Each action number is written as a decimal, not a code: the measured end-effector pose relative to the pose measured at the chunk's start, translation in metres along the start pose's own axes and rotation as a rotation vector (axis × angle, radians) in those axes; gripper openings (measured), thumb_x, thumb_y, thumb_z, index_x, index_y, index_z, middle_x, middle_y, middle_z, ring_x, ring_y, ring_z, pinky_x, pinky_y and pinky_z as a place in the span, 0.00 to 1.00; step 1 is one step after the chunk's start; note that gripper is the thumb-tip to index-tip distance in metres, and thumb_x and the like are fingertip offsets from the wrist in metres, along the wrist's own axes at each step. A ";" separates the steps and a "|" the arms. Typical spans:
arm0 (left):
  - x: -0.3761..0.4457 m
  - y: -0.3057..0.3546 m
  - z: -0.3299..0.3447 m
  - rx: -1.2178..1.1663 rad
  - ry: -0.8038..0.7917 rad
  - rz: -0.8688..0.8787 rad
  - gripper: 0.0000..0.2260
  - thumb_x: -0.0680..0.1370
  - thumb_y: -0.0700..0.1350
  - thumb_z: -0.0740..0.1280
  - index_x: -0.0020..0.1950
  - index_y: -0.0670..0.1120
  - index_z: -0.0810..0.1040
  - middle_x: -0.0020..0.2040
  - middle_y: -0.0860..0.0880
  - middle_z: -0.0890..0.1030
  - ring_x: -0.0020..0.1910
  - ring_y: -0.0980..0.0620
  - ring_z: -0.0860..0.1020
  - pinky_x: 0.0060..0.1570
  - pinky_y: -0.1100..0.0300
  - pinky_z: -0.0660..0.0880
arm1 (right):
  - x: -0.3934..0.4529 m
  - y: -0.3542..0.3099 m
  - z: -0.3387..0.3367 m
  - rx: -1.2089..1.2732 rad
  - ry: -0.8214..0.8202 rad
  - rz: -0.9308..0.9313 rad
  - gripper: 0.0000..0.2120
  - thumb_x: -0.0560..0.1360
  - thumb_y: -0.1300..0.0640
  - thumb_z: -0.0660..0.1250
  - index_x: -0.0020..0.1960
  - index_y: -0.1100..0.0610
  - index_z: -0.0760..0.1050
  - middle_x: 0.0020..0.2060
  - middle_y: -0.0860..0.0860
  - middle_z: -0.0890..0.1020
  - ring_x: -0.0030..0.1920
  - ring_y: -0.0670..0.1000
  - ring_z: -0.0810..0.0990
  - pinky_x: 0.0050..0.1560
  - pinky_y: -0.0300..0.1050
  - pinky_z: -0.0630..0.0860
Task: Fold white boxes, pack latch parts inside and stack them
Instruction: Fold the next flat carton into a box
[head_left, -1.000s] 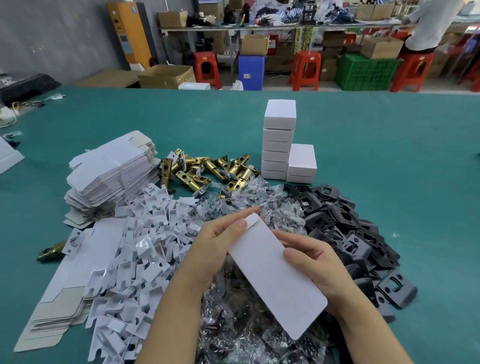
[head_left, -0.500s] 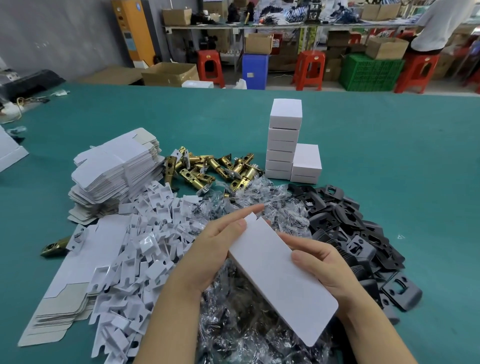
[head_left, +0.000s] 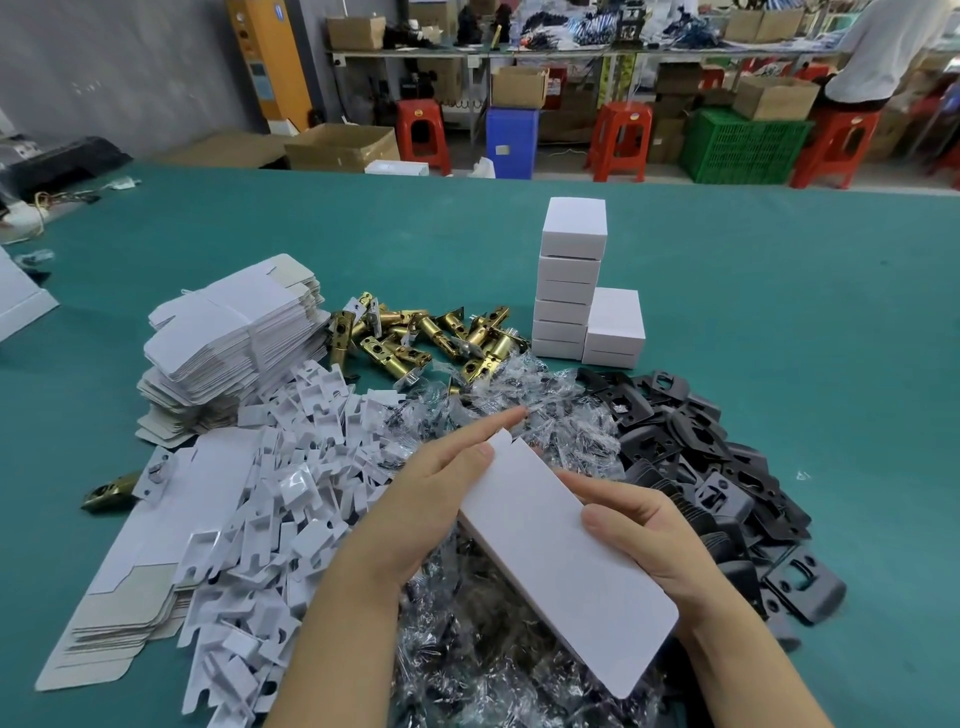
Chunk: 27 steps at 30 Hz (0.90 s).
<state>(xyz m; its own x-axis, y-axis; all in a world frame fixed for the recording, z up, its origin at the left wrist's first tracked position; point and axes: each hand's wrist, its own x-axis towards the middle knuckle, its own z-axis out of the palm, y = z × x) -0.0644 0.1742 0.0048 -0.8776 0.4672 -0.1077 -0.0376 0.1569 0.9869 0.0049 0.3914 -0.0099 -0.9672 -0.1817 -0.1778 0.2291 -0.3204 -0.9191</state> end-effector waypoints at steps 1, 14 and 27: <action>0.000 0.000 0.000 0.007 0.002 -0.001 0.18 0.80 0.56 0.59 0.69 0.66 0.76 0.65 0.50 0.82 0.65 0.37 0.77 0.69 0.34 0.70 | 0.000 0.000 0.000 0.000 -0.004 -0.002 0.16 0.71 0.58 0.71 0.58 0.49 0.86 0.52 0.55 0.88 0.44 0.51 0.87 0.40 0.43 0.82; -0.002 0.005 0.002 0.046 0.003 -0.025 0.18 0.79 0.57 0.57 0.66 0.70 0.77 0.63 0.55 0.82 0.63 0.40 0.77 0.69 0.42 0.71 | 0.000 0.001 -0.002 -0.047 -0.018 -0.004 0.16 0.74 0.59 0.69 0.58 0.47 0.86 0.51 0.53 0.88 0.43 0.49 0.86 0.39 0.42 0.82; -0.008 0.009 0.003 0.016 -0.216 0.022 0.27 0.76 0.65 0.65 0.76 0.69 0.66 0.70 0.58 0.78 0.71 0.56 0.74 0.70 0.49 0.66 | 0.002 0.002 -0.006 -0.030 -0.006 0.007 0.16 0.72 0.58 0.71 0.58 0.48 0.86 0.50 0.57 0.88 0.41 0.52 0.86 0.37 0.43 0.81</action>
<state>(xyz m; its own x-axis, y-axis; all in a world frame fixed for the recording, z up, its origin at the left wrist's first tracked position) -0.0559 0.1742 0.0141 -0.7551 0.6461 -0.1116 -0.0111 0.1576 0.9874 0.0027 0.3961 -0.0145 -0.9649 -0.1894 -0.1821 0.2323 -0.2912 -0.9280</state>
